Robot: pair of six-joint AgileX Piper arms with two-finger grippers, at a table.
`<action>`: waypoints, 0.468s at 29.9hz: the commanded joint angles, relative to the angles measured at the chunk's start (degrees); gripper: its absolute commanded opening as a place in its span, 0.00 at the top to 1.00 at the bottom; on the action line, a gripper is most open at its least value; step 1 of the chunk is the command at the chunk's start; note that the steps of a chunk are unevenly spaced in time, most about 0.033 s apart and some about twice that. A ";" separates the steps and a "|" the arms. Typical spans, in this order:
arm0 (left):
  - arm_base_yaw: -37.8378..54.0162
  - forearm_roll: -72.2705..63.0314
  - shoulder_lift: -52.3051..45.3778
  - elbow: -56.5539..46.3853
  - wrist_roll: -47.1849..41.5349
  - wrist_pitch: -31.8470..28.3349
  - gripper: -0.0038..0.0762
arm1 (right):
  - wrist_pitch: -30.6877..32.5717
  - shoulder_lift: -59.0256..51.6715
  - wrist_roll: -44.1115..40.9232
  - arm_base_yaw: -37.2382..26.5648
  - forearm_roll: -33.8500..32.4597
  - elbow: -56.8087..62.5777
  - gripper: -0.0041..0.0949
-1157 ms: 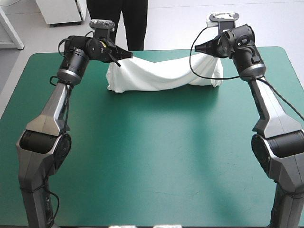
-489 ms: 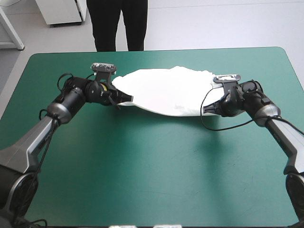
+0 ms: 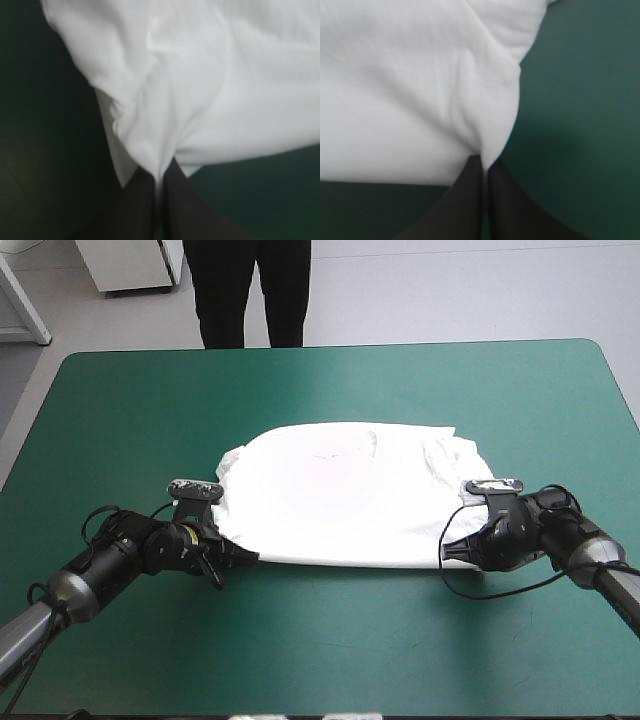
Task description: Fold the cloth
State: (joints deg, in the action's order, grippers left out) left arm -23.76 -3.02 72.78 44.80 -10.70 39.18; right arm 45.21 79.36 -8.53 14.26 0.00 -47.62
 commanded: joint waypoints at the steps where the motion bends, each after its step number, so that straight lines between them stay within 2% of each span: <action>1: -1.54 -0.64 -4.29 -3.33 -2.31 -1.36 0.96 | 0.10 -5.07 2.21 -0.40 3.42 2.74 0.98; 10: -2.92 -1.78 -5.54 -7.72 -3.67 2.67 0.95 | 1.50 -8.08 4.41 -0.40 8.82 7.20 0.96; 12: -2.92 -1.78 -5.54 -7.72 -2.96 3.13 0.88 | 2.68 -7.98 4.41 -0.40 9.27 7.20 0.89; 14: -2.92 -1.78 -5.54 -7.17 -2.94 4.63 0.77 | 3.82 -7.98 4.68 -0.40 10.41 7.20 0.75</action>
State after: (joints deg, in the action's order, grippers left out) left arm -26.25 -4.38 68.59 35.95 -13.51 42.73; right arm 47.58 72.88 -4.72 14.26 8.88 -39.44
